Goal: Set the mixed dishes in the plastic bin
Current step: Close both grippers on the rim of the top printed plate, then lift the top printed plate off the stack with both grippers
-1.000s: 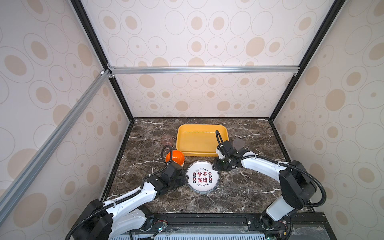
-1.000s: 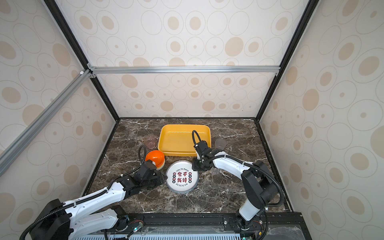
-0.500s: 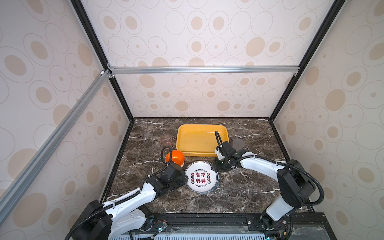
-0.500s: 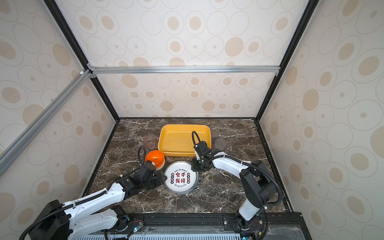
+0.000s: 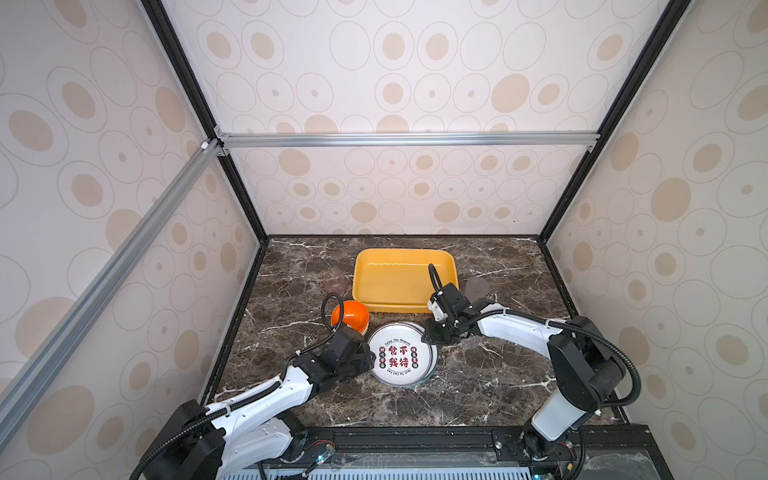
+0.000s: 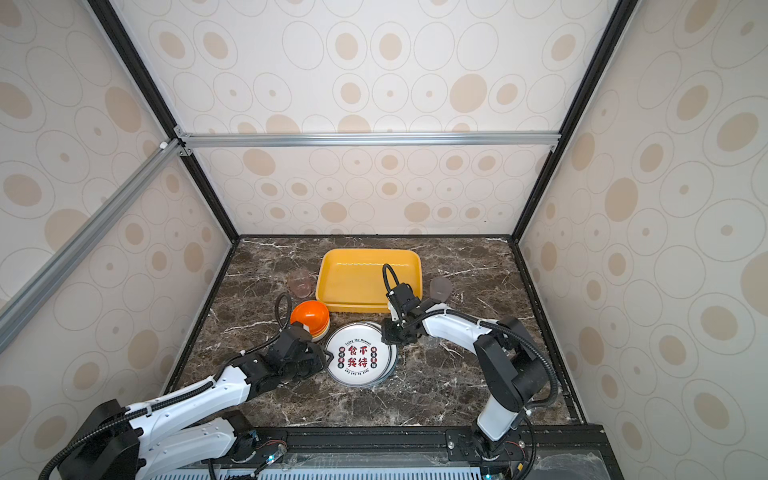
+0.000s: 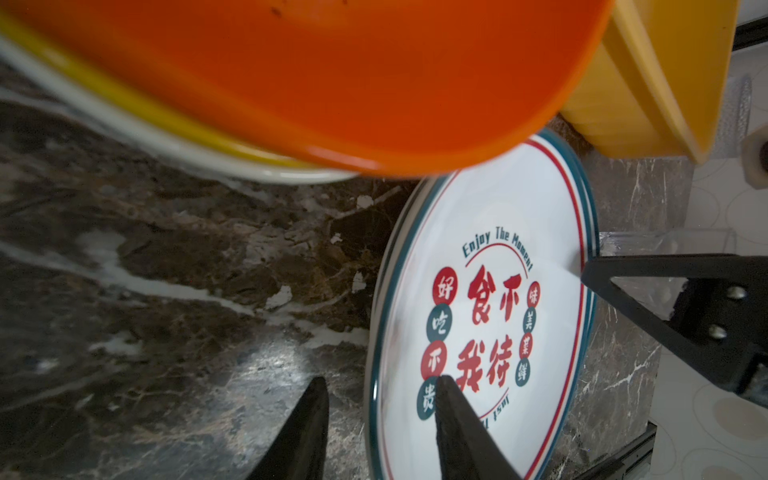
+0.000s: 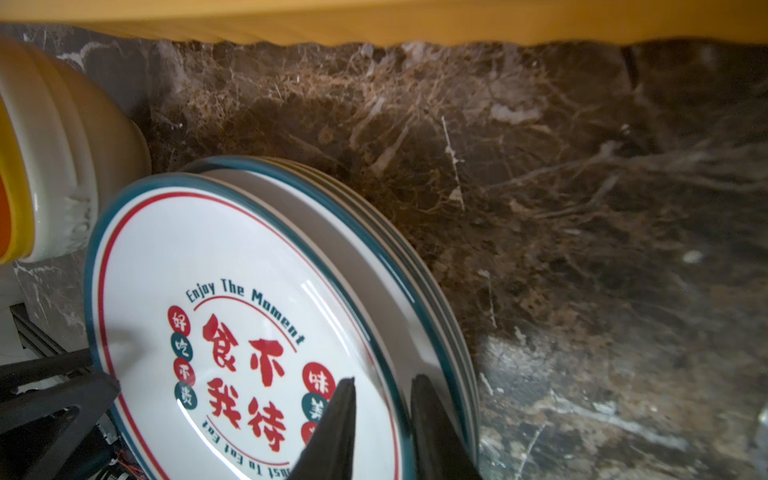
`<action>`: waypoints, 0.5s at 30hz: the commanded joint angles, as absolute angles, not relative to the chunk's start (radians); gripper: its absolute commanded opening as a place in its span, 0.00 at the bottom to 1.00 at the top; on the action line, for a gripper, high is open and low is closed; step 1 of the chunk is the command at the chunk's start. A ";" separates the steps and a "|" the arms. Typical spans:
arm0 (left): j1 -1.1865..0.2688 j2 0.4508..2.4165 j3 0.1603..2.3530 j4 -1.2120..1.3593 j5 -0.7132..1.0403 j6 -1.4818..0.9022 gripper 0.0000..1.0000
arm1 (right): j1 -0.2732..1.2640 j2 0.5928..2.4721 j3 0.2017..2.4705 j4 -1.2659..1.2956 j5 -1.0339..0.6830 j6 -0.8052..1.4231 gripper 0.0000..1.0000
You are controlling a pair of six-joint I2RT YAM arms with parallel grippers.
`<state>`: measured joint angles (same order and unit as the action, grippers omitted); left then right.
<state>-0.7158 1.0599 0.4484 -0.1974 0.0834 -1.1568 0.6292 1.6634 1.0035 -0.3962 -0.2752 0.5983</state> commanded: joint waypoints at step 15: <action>-0.727 1.048 0.434 -0.173 0.069 -1.183 0.21 | 0.655 1.680 1.000 -0.387 -0.312 0.589 0.19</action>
